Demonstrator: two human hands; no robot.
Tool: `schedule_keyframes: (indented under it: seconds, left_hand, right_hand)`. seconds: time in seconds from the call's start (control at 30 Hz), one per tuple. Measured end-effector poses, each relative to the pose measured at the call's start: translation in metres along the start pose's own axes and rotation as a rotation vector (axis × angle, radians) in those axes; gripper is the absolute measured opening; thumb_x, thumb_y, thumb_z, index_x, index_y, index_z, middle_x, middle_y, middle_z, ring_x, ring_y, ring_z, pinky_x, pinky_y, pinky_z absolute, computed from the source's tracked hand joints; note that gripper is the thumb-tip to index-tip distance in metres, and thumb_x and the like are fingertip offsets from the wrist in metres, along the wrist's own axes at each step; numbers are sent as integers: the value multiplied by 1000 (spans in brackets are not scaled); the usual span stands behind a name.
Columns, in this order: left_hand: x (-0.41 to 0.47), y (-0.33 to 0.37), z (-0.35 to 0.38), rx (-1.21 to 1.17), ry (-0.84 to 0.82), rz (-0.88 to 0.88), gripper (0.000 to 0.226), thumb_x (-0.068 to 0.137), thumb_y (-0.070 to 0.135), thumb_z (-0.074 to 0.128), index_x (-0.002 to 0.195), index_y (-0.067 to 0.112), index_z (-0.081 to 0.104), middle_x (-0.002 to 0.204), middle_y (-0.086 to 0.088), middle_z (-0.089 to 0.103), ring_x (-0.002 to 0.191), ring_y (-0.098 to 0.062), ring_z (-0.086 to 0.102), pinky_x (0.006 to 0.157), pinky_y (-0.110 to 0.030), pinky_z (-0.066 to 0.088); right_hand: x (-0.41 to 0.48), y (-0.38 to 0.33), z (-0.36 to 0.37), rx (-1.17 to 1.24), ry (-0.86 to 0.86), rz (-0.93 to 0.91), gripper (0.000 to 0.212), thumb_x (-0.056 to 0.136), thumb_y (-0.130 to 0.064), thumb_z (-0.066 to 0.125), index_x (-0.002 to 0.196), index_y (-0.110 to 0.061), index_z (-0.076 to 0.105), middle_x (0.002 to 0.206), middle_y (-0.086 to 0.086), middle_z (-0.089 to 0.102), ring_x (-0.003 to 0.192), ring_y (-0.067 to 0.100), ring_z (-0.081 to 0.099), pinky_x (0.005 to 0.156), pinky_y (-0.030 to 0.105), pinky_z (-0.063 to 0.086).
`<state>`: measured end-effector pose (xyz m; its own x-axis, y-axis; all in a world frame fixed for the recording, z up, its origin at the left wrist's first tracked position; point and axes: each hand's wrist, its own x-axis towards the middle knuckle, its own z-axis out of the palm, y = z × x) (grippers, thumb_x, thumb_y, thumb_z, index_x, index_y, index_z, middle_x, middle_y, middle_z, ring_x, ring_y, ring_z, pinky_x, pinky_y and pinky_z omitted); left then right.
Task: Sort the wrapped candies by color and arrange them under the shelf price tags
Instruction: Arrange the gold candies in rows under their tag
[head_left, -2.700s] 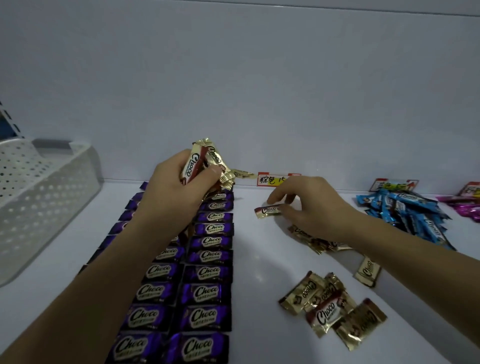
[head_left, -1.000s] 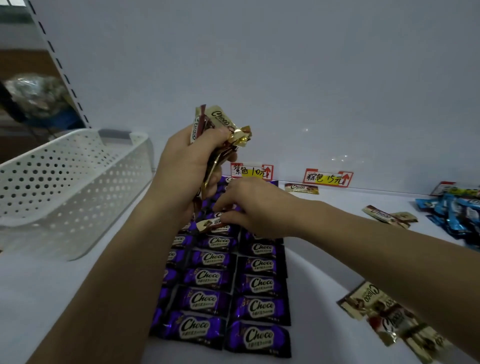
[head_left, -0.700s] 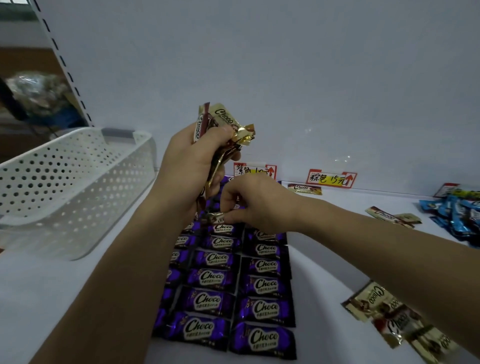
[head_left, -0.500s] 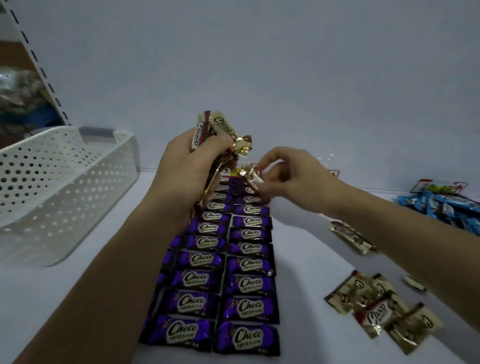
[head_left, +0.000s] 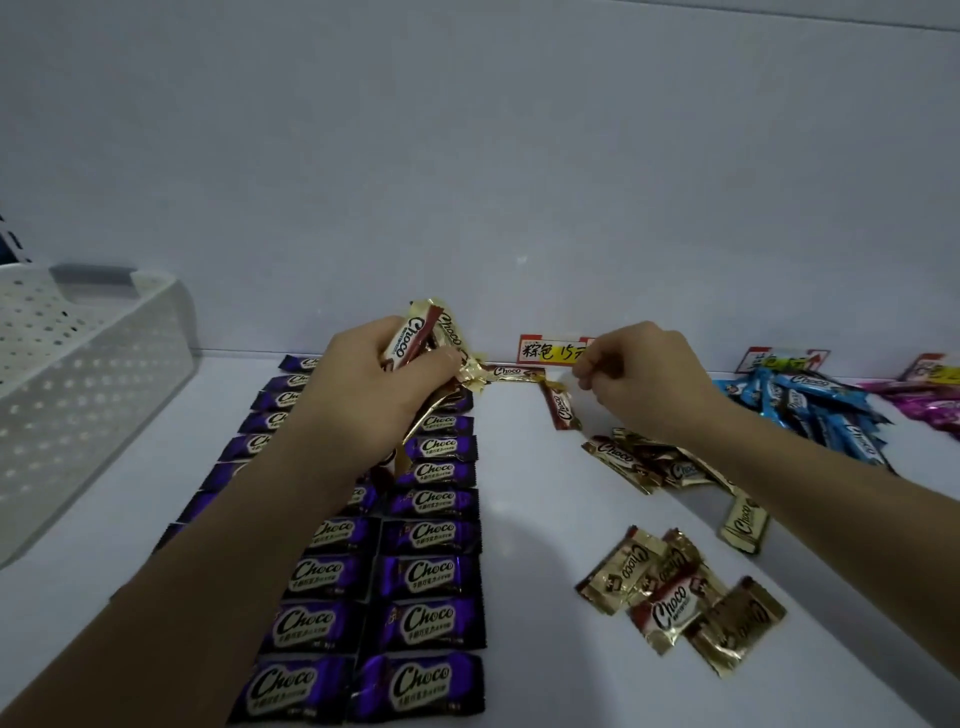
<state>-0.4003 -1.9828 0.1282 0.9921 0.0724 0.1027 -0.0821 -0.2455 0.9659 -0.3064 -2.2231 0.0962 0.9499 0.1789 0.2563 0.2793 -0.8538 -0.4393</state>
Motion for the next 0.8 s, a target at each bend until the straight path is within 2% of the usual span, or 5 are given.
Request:
schedule_keyframes:
  seconds: [0.17, 0.33, 0.5, 0.7, 0.8]
  left_hand:
    - [-5, 5, 7, -173, -18, -8, 24, 99, 16, 58, 75, 10, 61, 45, 6, 55, 35, -5, 49, 37, -14, 37]
    - [-6, 4, 9, -194, -47, 15, 35, 98, 16, 58, 63, 17, 58, 44, 6, 51, 34, -5, 44, 36, -13, 34]
    - [-6, 4, 12, -176, -65, 23, 42, 98, 17, 58, 57, 22, 63, 47, 9, 55, 37, -2, 48, 40, -12, 36]
    - [-5, 5, 11, -156, -51, 6, 49, 98, 17, 59, 50, 26, 62, 44, 10, 52, 35, -2, 46, 38, -11, 34]
    - [-6, 5, 12, -163, -54, 8, 44, 98, 18, 59, 55, 23, 63, 46, 10, 54, 36, -1, 47, 39, -11, 34]
  right_hand:
    - [4, 5, 1, -191, -268, -381, 39, 89, -4, 66, 114, -32, 75, 116, -9, 58, 99, 9, 54, 82, 23, 46]
    - [5, 15, -4, -317, -272, -401, 25, 92, -22, 70, 114, -31, 75, 112, -14, 64, 94, 2, 48, 80, 21, 40]
    - [11, 24, 0, -253, -112, -174, 15, 91, -36, 71, 91, -21, 74, 88, -2, 70, 79, 15, 59, 70, 24, 40]
    - [17, 25, -4, -280, -174, -190, 17, 90, -17, 71, 104, -21, 80, 102, -4, 76, 83, 10, 62, 79, 17, 46]
    - [17, 27, 2, -293, -92, -256, 15, 92, -19, 70, 102, -22, 81, 104, -1, 76, 92, 18, 67, 91, 28, 53]
